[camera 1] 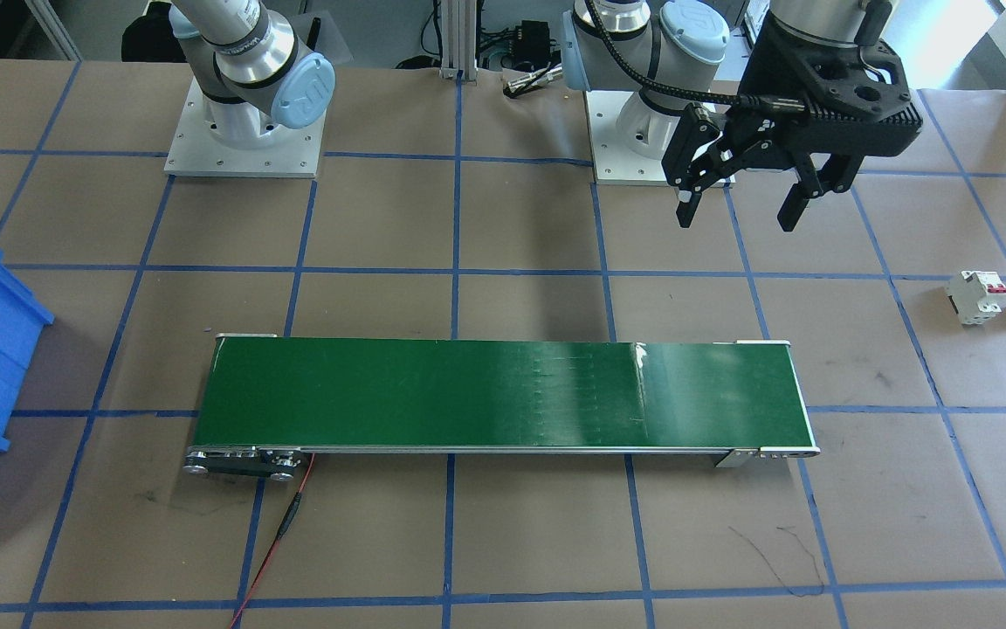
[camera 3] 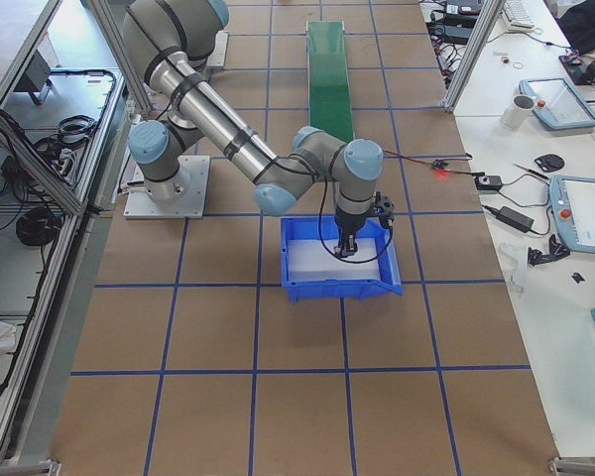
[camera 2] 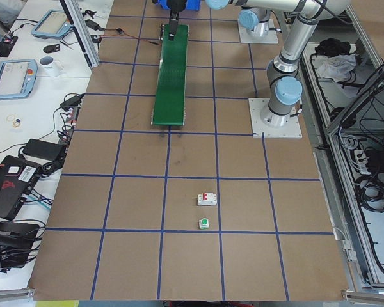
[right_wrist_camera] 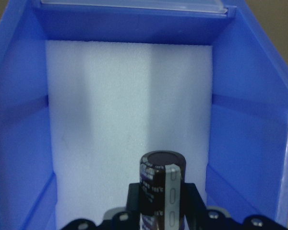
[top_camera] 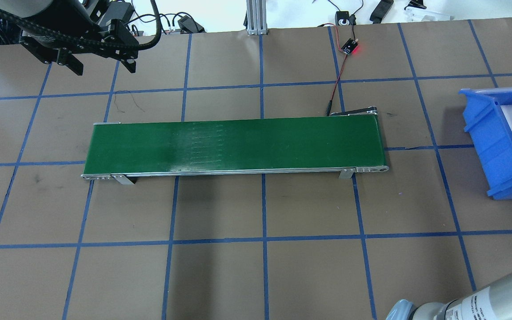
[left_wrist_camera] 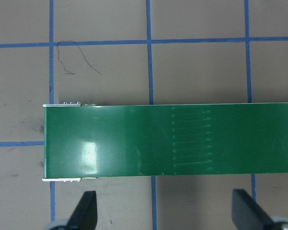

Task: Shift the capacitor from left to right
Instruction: 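Carry the capacitor with the right gripper over the blue bin, then lower the capacitor into the blue bin and open the right gripper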

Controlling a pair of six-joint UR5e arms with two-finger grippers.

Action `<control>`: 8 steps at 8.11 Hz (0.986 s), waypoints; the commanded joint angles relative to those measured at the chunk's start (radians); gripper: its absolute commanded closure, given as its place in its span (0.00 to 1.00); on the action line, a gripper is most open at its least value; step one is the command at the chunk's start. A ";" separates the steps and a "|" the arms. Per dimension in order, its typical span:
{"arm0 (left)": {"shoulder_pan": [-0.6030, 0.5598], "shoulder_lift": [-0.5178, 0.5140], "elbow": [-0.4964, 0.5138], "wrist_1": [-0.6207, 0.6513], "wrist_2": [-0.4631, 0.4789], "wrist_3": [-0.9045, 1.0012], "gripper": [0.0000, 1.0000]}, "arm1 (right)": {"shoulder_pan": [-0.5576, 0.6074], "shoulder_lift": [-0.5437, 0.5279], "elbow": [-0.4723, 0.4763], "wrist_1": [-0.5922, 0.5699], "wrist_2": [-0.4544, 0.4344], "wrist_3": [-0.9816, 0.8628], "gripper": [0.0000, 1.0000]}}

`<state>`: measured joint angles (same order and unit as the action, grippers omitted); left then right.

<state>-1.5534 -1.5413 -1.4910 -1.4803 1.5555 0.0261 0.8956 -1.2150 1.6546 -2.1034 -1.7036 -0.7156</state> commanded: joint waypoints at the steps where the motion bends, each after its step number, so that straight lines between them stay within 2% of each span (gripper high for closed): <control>1: 0.000 0.000 0.000 0.000 0.000 0.000 0.00 | -0.004 0.057 0.001 -0.069 0.045 0.025 1.00; 4: 0.001 0.001 0.000 0.000 0.000 0.000 0.00 | -0.004 0.120 0.001 -0.067 0.053 0.024 1.00; 7: 0.000 0.001 0.000 0.000 0.000 0.000 0.00 | -0.004 0.127 0.011 -0.056 0.050 0.015 1.00; 8: 0.000 0.001 0.000 0.000 0.000 0.000 0.00 | -0.004 0.127 0.011 -0.056 0.050 0.015 0.68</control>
<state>-1.5537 -1.5402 -1.4910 -1.4803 1.5554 0.0261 0.8912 -1.0903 1.6624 -2.1613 -1.6525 -0.6988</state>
